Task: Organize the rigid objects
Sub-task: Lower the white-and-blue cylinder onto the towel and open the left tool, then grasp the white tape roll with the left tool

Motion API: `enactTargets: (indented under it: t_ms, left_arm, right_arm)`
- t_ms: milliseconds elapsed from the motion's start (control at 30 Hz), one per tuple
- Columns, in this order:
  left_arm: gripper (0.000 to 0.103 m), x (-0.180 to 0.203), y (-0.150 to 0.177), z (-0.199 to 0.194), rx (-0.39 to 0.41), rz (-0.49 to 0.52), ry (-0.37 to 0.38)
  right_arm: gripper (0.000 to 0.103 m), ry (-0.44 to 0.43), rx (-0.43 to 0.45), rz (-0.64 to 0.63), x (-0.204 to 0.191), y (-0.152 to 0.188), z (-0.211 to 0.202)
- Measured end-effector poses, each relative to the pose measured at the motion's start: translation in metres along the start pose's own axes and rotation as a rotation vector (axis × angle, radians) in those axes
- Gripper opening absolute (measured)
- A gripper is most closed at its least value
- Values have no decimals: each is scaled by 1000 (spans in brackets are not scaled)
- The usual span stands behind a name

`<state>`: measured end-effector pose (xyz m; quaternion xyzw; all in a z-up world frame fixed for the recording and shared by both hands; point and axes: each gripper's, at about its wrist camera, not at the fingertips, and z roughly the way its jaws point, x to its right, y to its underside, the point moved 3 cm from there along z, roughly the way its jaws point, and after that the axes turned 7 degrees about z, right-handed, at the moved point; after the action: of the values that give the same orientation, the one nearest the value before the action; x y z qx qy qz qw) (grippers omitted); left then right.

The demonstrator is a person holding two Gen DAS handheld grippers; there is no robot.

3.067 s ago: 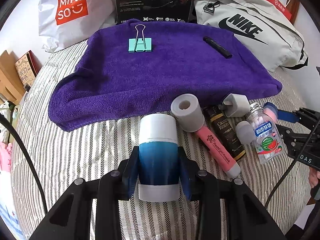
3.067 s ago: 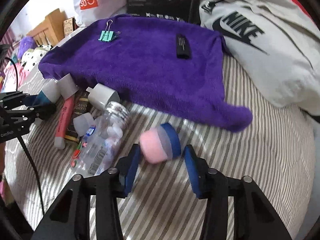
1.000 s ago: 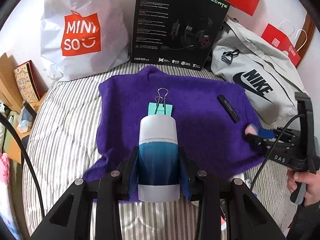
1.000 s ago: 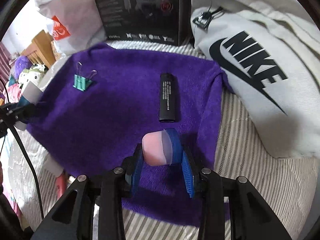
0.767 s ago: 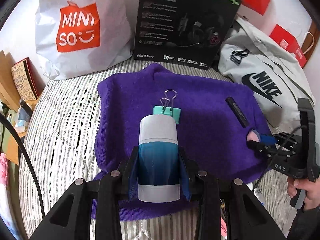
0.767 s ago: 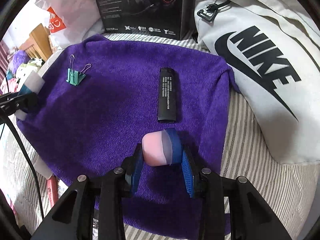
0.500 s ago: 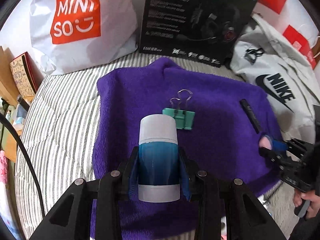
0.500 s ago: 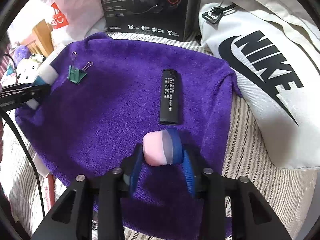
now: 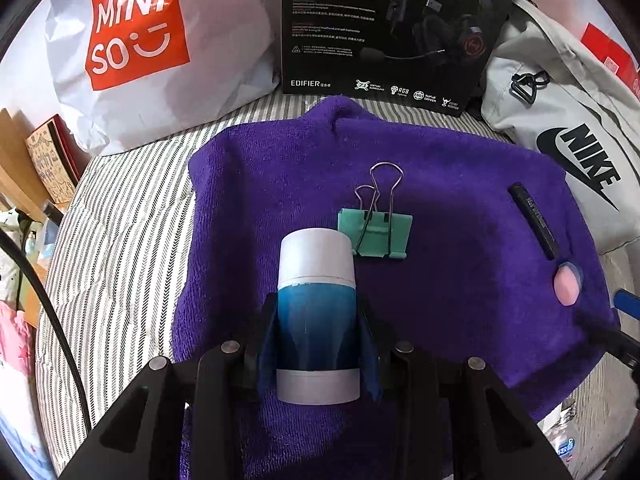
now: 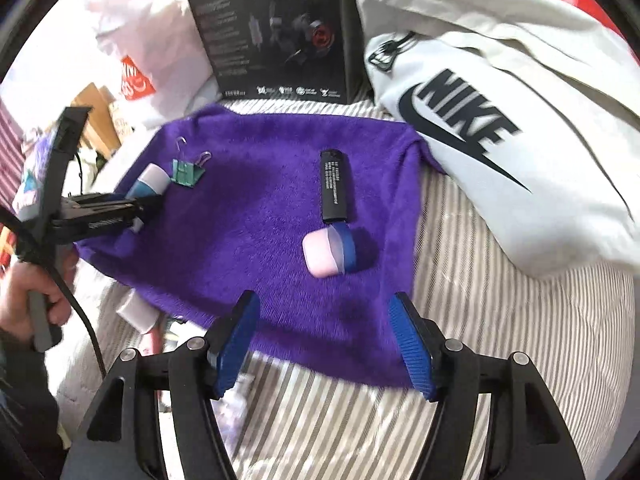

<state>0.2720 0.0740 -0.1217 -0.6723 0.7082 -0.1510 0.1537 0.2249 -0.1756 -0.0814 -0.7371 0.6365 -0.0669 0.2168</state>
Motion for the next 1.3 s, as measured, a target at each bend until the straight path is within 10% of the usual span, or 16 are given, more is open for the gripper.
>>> enactTargets:
  t_ms: [367,800,1300]
  left_arm:
    - [61,12,17,-7,-27,43,-2]
    - [63,43,73,-107,83,45,110]
    - [62,60,98,-61,11,-46,199]
  right_arm:
    - [67,10,-7,101,23,39,-36]
    - [67,8,18,81,9,67,-67]
    - [68,13,-30,68,15,93,-67]
